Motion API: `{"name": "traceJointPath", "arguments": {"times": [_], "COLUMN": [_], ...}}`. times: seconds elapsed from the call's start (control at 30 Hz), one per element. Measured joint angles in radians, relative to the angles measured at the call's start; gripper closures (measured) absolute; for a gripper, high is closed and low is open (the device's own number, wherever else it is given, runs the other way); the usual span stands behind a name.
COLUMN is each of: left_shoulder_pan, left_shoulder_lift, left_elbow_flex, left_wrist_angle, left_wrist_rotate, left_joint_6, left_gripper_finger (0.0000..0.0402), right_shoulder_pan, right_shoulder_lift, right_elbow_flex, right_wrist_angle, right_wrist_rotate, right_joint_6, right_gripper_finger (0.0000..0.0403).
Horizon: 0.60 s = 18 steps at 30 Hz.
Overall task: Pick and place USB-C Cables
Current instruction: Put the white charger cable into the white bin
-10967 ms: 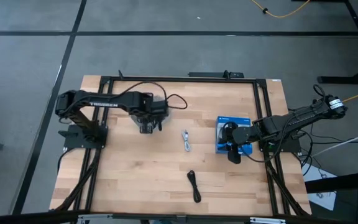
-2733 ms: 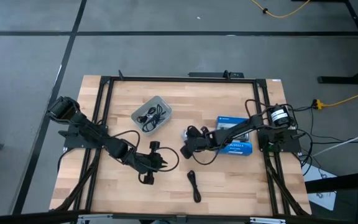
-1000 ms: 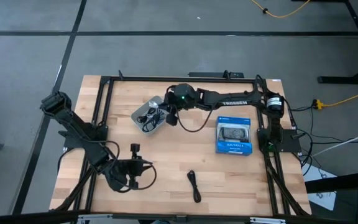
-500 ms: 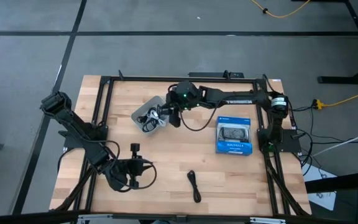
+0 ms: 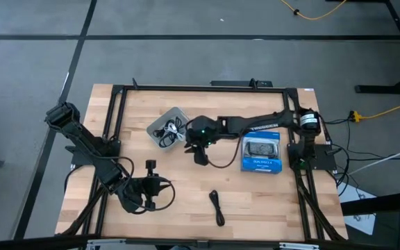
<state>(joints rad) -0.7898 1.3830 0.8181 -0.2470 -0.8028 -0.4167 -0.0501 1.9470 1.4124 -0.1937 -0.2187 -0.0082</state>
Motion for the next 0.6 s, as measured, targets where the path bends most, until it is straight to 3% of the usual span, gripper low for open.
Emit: {"name": "traceJointPath", "arguments": {"times": [0.23, 0.47, 0.6], "left_shoulder_pan": [0.0, 0.0, 0.0], "left_shoulder_lift": [0.0, 0.0, 0.0], "left_elbow_flex": [0.0, 0.0, 0.0], "left_wrist_angle": [0.0, 0.0, 0.0], "left_wrist_rotate": [0.001, 0.0, 0.0], "left_joint_6": [-0.001, -0.001, -0.001], "left_gripper_finger": [0.0356, 0.0356, 0.0356], "right_shoulder_pan": [-0.014, -0.05, -0.097], "right_shoulder_lift": [0.08, 0.13, 0.143], "right_elbow_flex": [-0.005, -0.002, -0.004], "right_wrist_angle": [0.006, 0.14, 0.131], "right_wrist_rotate": [0.009, 0.02, 0.086], "right_joint_6": [0.006, -0.015, -0.023], "right_gripper_finger": [0.0297, 0.0297, 0.0297]}}
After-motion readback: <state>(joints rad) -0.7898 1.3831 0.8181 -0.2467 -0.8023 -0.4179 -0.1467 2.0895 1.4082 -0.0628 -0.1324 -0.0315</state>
